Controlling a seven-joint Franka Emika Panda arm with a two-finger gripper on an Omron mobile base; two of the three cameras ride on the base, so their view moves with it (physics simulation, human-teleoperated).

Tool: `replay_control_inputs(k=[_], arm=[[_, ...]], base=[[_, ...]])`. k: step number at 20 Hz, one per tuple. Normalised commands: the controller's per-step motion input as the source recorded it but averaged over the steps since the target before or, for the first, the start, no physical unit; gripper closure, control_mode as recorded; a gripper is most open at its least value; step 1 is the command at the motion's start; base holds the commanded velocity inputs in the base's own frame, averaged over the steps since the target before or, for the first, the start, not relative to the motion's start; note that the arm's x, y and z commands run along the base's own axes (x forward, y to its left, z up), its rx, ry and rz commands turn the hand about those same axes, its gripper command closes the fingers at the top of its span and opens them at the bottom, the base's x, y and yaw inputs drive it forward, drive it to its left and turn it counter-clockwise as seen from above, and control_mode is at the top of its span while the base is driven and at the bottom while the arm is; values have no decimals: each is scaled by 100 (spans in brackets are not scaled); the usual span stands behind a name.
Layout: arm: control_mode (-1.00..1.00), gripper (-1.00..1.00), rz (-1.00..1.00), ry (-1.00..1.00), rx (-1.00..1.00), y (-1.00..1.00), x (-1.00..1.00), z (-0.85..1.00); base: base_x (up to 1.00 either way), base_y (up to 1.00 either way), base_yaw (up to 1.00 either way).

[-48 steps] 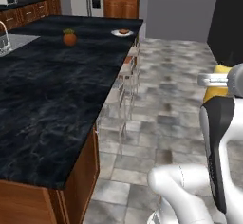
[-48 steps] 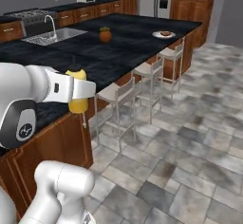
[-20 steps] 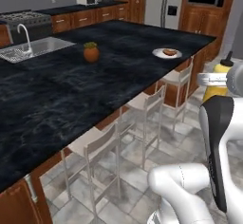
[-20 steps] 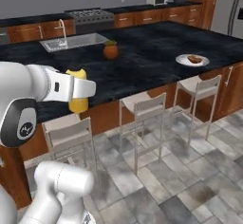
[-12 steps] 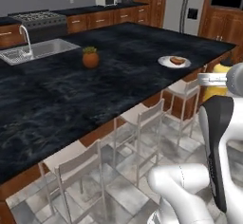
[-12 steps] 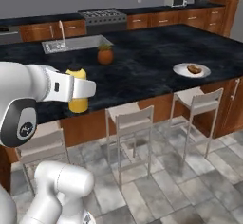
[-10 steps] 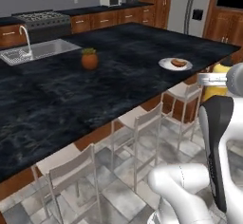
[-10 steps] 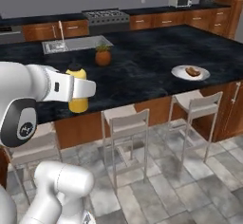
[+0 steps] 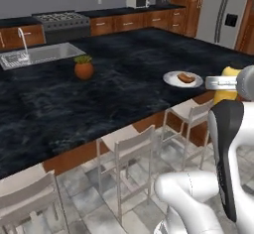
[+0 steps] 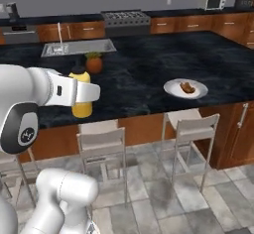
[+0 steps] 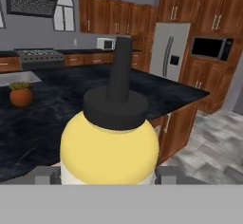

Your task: Move the hot dog bun to the plate on the dining table and place the condiment next to that plate. Then navigate to the fridge and take the sausage and place it on the plate as well.

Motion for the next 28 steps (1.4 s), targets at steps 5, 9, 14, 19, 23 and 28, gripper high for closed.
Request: replay_control_inputs(k=[5, 9, 14, 19, 23, 28], arm=[[100, 100, 0, 0, 0, 0, 0, 0], [100, 100, 0, 0, 0, 0, 0, 0], [100, 100, 0, 0, 0, 0, 0, 0], [100, 100, 0, 0, 0, 0, 0, 0], [100, 100, 0, 0, 0, 0, 0, 0], [100, 100, 0, 0, 0, 0, 0, 0]], base=[[63, -100, 32], [67, -94, 34], [71, -76, 37], [79, -50, 38], [90, -14, 37], [81, 0, 33]])
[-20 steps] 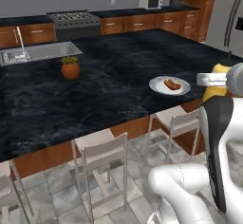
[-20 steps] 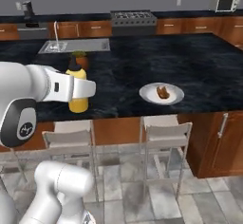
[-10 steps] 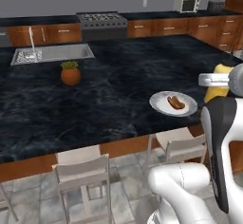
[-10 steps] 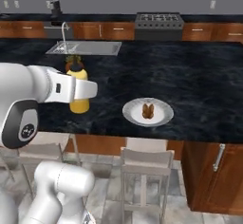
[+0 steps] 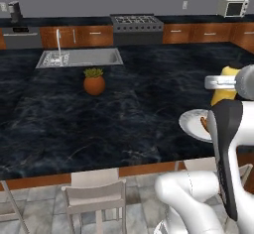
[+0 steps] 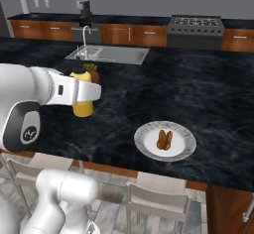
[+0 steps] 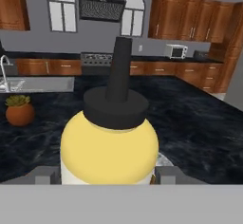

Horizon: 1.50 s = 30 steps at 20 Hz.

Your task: Move the hot dog bun to the plate on the dining table and place the condiment next to that plate. Then navigate to the fridge and take the sausage and place it on the plate as well.

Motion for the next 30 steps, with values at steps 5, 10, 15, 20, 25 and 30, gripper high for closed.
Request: replay_control_inputs(k=[5, 10, 15, 20, 25, 30], arm=[[-100, 100, 22, 10, 0, 0, 69, -49], [-100, 100, 13, 4, -1, 4, 69, -98], [-100, 100, 3, 0, -2, 13, 46, -87], [-100, 100, -5, 1, -4, 15, 60, -52], [-100, 100, -8, 5, -2, 0, 77, -31], [-100, 100, -5, 9, 0, -8, 80, -28]], base=[[0, 0, 0], [0, 0, 0], [0, 0, 0], [0, 0, 0], [0, 0, 0], [0, 0, 0]])
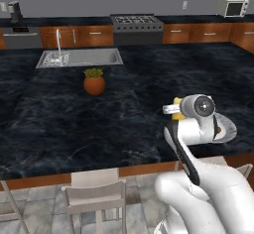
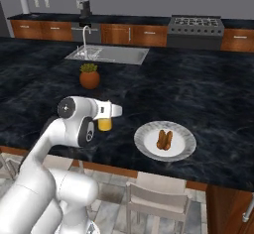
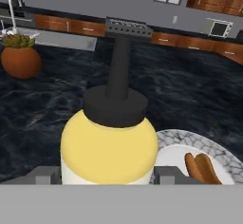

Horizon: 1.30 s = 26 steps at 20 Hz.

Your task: Move the hot dog bun to the plate on the dining table and place the condiment next to that plate. Then navigate to the fridge and take the sausage and place it on the plate as well.

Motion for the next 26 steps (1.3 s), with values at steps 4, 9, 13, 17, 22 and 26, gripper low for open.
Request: replay_control_inputs(k=[4, 9, 13, 17, 22, 26], arm=[[-100, 100, -2, 12, 0, -19, 60, -29], [-100, 100, -1, 10, 0, -9, 30, -44], [-100, 100, 0, 2, 0, -5, 5, -44], [-100, 100, 0, -14, 0, 0, 0, -18], [-100, 100, 0, -27, 0, -2, 2, -19], [-100, 100, 0, -10, 0, -6, 32, -30]], base=[[0, 0, 0], [0, 0, 0], [0, 0, 0], [0, 0, 0], [0, 0, 0], [0, 0, 0]])
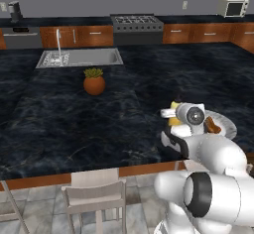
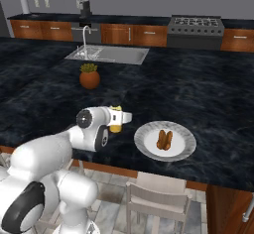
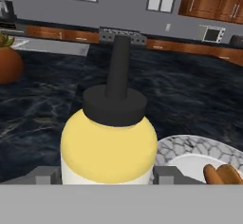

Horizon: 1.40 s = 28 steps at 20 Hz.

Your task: Move the hot dog bun to the plate on the dining table and place the condiment next to that plate. Then navigate to the fridge and take the sausage and place it on the plate as well.

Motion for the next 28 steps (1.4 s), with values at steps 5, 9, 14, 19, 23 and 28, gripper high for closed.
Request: replay_control_inputs(k=[5, 9, 14, 19, 23, 28], arm=[[-100, 100, 0, 0, 0, -2, 35, -31], [-100, 100, 0, 0, 0, 0, 25, -37], [-100, 100, 0, 0, 0, -6, 28, -23], [-100, 100, 0, 0, 0, -19, 30, -12], [-100, 100, 0, 0, 0, -22, 34, -16], [-100, 100, 0, 0, 0, -24, 34, -14]], base=[[0, 0, 0], [0, 0, 0], [0, 0, 0], [0, 0, 0], [0, 0, 0], [0, 0, 0]])
